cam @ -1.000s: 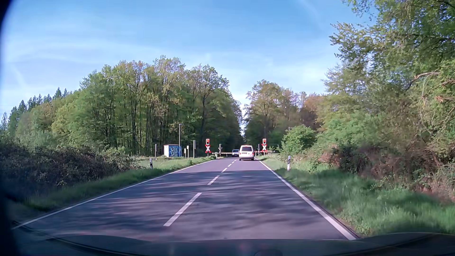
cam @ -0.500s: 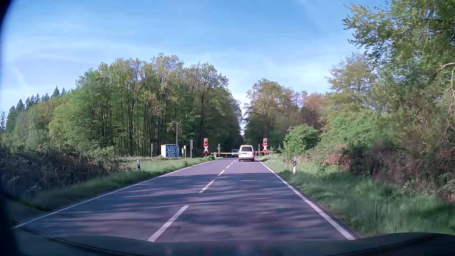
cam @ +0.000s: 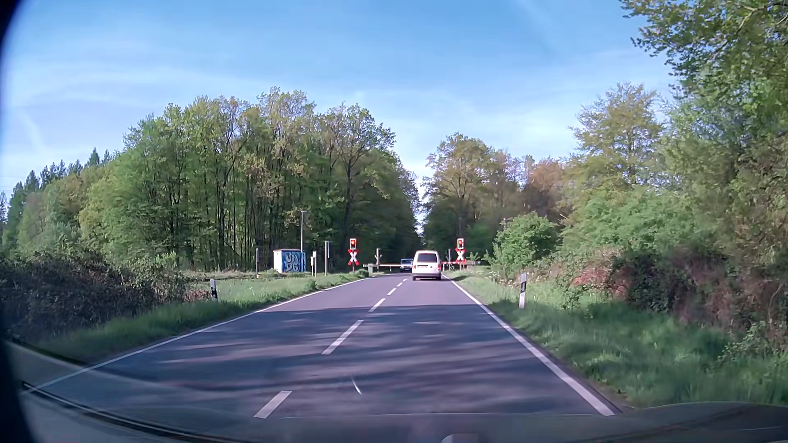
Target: Follow the waypoints while adhering to traffic rules and regulations
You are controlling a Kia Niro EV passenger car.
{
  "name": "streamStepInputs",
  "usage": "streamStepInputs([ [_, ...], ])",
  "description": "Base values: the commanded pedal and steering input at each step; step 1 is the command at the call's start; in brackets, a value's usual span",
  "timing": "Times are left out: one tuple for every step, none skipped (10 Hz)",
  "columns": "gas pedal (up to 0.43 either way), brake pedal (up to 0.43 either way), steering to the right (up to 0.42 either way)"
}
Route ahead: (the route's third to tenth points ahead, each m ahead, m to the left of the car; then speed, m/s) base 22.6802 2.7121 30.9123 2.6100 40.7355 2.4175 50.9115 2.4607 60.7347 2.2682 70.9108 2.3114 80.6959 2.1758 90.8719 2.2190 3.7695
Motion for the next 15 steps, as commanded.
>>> streamStepInputs([
  [0.0, 0.0, -0.001],
  [0.0, 0.0, 0.0],
  [0.0, 0.0, -0.001],
  [0.0, 0.0, -0.001],
  [0.0, 0.0, -0.001],
  [0.0, 0.0, 0.0],
  [0.0, 0.0, 0.0],
  [0.0, 0.0, 0.0],
  [0.0, 0.0, 0.0],
  [0.0, 0.0, -0.001],
  [0.0, 0.0, 0.0],
  [0.0, 0.0, 0.0],
  [0.0, 0.0, 0.0],
  [0.0, 0.0, 0.0],
  [0.0, 0.0, -0.001],
])
